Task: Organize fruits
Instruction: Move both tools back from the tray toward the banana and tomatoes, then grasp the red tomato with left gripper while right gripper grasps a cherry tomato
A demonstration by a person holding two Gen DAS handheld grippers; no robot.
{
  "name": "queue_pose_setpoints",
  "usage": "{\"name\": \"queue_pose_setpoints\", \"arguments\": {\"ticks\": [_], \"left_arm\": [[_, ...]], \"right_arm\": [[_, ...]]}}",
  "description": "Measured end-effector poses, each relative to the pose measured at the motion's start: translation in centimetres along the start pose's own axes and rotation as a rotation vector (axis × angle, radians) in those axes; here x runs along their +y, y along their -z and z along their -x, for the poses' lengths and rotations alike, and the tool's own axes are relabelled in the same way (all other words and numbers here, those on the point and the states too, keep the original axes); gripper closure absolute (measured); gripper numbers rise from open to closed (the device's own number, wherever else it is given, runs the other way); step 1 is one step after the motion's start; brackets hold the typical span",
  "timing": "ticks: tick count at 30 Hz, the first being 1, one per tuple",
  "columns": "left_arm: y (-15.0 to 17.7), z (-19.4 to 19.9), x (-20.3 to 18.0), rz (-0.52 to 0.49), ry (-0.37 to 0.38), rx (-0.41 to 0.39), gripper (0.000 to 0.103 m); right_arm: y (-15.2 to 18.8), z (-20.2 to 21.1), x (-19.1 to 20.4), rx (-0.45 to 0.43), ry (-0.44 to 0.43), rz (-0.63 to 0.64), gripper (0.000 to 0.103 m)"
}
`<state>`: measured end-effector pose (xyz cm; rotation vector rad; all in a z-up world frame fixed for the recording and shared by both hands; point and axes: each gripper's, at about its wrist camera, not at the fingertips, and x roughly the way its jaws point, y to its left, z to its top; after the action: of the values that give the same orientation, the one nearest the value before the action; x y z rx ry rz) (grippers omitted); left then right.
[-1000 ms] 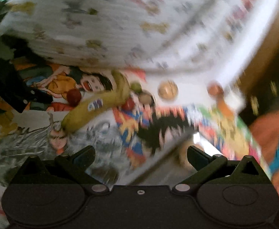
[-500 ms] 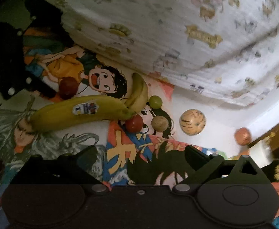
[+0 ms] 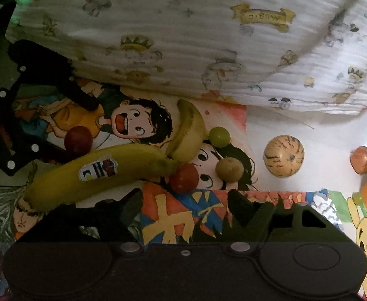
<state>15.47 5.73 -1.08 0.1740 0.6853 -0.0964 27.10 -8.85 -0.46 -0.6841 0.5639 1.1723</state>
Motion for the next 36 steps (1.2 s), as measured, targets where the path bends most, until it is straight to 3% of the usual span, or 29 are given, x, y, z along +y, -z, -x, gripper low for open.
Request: {"name": "queue_pose_setpoints", "arguments": {"ticks": [6, 16, 20, 24, 36], "left_arm": [[-0.1, -0.2, 0.1, 0.02, 0.026, -0.001, 0.04], [-0.2, -0.4, 0.2, 0.046, 0.052, -0.007, 0.057], [-0.2, -0.3, 0.1, 0.053, 0.062, -0.012, 0.062], [-0.1, -0.3, 0.0, 0.057, 0.067, -0.011, 0.065], [-0.1, -0.1, 0.1, 0.074, 0.065, -0.006, 0.067]], "right_arm": [[-0.3, -0.6, -0.8, -0.02, -0.059, -0.038, 0.039], [-0.1, -1.8, -3.4, -0.024, -0.226, -0.121, 0.04], [-0.1, -1.8, -3.3, -0.032, -0.241, -0.109, 0.041], [-0.2, -1.6, -3.3, -0.04, -0.267, -0.085, 0.05], [0.1, -0.6, -2.1, -0.09, -0.227, -0.052, 0.067]]}}
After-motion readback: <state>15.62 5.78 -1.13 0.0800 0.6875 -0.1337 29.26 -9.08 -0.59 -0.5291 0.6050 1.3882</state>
